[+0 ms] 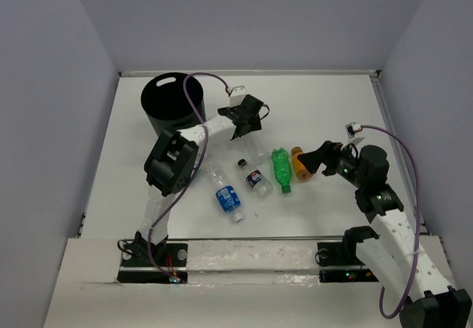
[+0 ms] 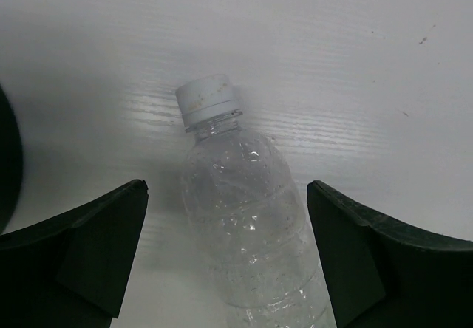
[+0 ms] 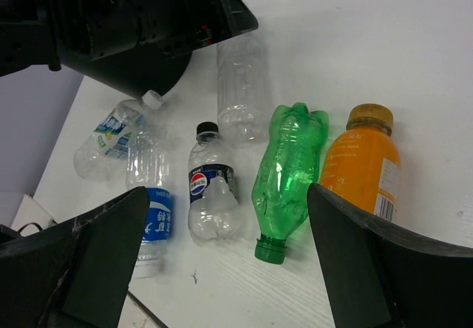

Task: Put the plastic bottles in the bin

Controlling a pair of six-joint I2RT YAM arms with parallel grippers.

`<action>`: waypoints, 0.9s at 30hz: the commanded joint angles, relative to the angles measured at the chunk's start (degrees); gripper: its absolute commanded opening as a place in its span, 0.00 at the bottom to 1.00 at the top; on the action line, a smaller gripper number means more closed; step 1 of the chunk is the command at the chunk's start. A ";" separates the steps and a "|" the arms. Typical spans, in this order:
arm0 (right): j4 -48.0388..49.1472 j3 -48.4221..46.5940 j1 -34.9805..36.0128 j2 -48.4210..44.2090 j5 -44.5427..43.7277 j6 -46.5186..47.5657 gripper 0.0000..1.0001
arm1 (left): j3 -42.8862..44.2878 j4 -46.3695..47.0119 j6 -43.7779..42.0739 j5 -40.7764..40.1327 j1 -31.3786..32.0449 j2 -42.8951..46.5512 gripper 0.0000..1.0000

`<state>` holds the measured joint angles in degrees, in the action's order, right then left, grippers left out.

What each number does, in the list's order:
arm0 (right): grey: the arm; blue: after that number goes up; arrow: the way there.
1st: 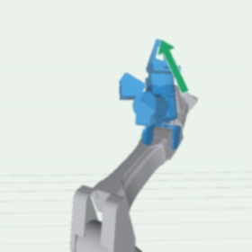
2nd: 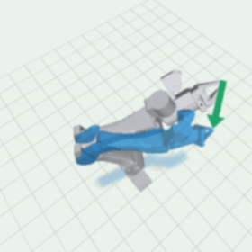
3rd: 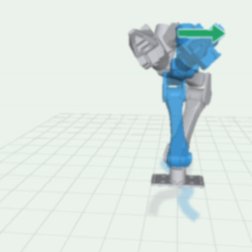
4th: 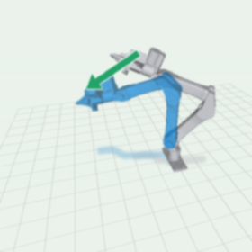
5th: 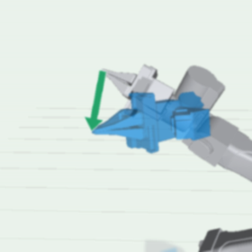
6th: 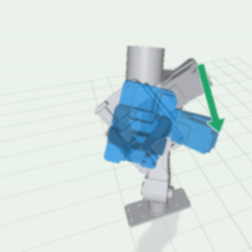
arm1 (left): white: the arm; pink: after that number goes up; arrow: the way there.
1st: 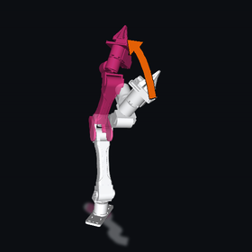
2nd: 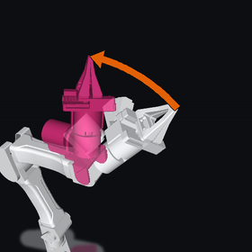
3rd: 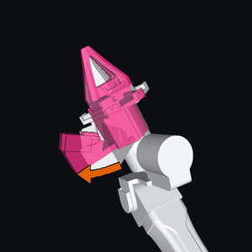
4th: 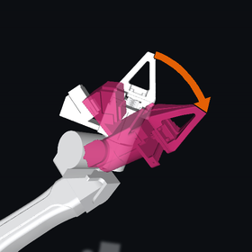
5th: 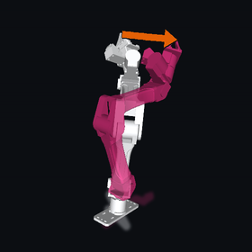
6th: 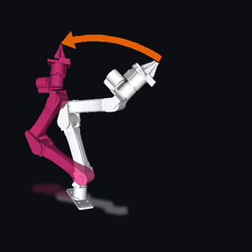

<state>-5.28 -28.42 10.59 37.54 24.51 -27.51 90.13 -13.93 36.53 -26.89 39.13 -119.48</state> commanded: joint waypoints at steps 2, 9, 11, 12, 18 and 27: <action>4.58 0.48 1.01 0.78 5.10 -0.79 0.92 | 3.39 3.39 1.35 5.18 -1.07 -1.28 0.98; 6.33 1.00 1.01 1.48 4.58 -0.88 0.92 | 3.74 5.49 2.49 8.26 -1.87 -3.65 0.88; 6.68 1.18 1.01 1.66 4.75 -0.97 0.92 | 3.13 7.68 2.93 9.40 -2.31 -3.74 0.77; 6.77 1.18 1.01 1.66 5.71 -0.97 0.91 | 2.78 8.39 3.19 9.93 -2.40 -3.74 0.75; 7.65 1.62 1.54 1.31 7.13 -1.32 0.91 | 1.89 13.49 4.86 13.61 -3.28 -1.99 0.54; 7.65 1.44 1.54 1.57 5.55 -1.06 0.91 | 9.88 16.57 0.65 18.02 -3.54 8.44 0.49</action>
<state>-0.97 -27.14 11.70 39.46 30.24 -28.51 93.34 -1.93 39.68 -10.48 35.77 -123.13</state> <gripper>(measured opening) 0.915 0.691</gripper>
